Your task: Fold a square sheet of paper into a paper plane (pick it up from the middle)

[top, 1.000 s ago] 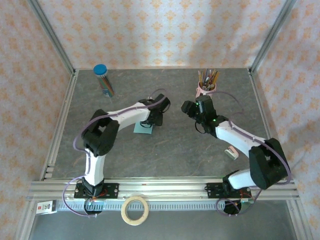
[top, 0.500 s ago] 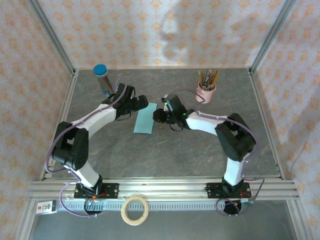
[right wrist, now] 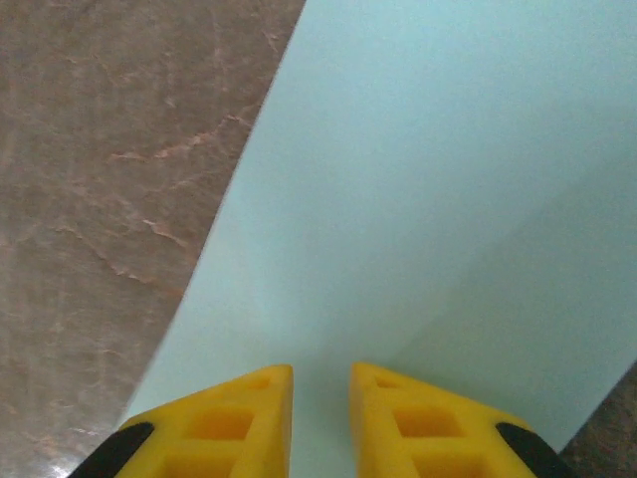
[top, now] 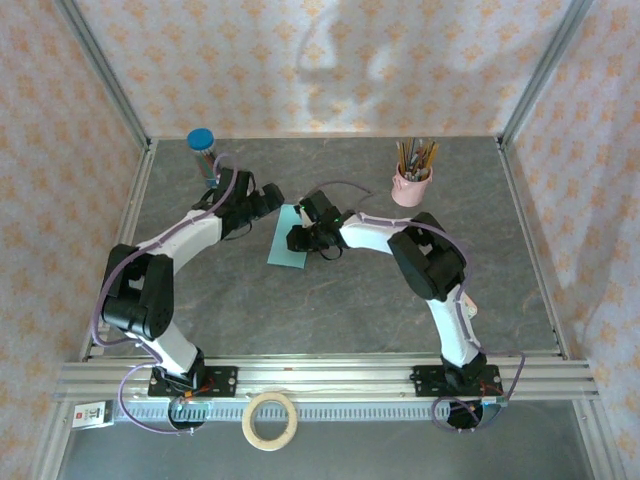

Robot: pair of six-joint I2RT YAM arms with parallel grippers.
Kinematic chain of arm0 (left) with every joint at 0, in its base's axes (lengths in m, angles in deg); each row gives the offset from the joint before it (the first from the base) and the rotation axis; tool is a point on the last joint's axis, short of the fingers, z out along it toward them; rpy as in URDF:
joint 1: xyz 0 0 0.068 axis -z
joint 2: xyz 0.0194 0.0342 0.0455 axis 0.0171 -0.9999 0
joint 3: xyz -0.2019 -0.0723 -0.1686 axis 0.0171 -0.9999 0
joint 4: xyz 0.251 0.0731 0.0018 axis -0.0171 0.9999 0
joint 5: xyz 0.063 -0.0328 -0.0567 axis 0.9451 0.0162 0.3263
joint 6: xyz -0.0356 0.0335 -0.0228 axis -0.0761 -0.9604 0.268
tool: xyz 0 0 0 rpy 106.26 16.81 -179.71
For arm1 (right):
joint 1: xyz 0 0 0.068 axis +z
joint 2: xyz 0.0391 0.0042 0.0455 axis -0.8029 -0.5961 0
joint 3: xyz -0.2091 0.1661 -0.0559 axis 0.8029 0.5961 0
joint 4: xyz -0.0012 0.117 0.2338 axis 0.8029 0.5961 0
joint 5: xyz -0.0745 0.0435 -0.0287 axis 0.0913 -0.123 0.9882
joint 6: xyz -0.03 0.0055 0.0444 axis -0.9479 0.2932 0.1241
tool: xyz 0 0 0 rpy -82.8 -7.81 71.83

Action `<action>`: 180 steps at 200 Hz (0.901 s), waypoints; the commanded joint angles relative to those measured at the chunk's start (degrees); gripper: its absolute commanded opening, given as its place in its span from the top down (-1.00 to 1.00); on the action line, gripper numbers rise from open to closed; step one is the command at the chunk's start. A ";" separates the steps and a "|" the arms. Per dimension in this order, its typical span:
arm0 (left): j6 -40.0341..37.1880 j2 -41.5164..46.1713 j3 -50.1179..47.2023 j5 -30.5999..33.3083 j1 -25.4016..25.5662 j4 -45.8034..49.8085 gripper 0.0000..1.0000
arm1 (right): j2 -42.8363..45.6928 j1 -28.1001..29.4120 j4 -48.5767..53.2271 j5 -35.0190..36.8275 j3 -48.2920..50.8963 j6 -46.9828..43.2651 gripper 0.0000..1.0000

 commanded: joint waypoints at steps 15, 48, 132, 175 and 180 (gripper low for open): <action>2.07 3.82 -4.46 -5.12 -2.05 -5.38 -0.99 | -2.15 -0.51 7.66 4.51 -2.20 -7.84 0.56; 1.03 7.12 -8.80 -5.91 -2.43 -6.67 -0.99 | 0.22 -0.98 7.45 4.27 -0.14 -12.19 0.55; 2.78 9.47 -18.71 -16.45 -2.42 -12.87 -0.99 | 13.89 -1.50 -19.92 -0.45 20.43 24.27 0.42; 4.39 10.53 -21.69 -21.50 -2.41 -12.54 -0.91 | 12.60 -2.50 -16.97 -0.38 19.92 24.47 0.48; 4.86 10.59 -22.03 -22.31 -2.37 -12.84 -0.88 | 12.23 -2.68 -16.66 -0.28 20.02 24.59 0.49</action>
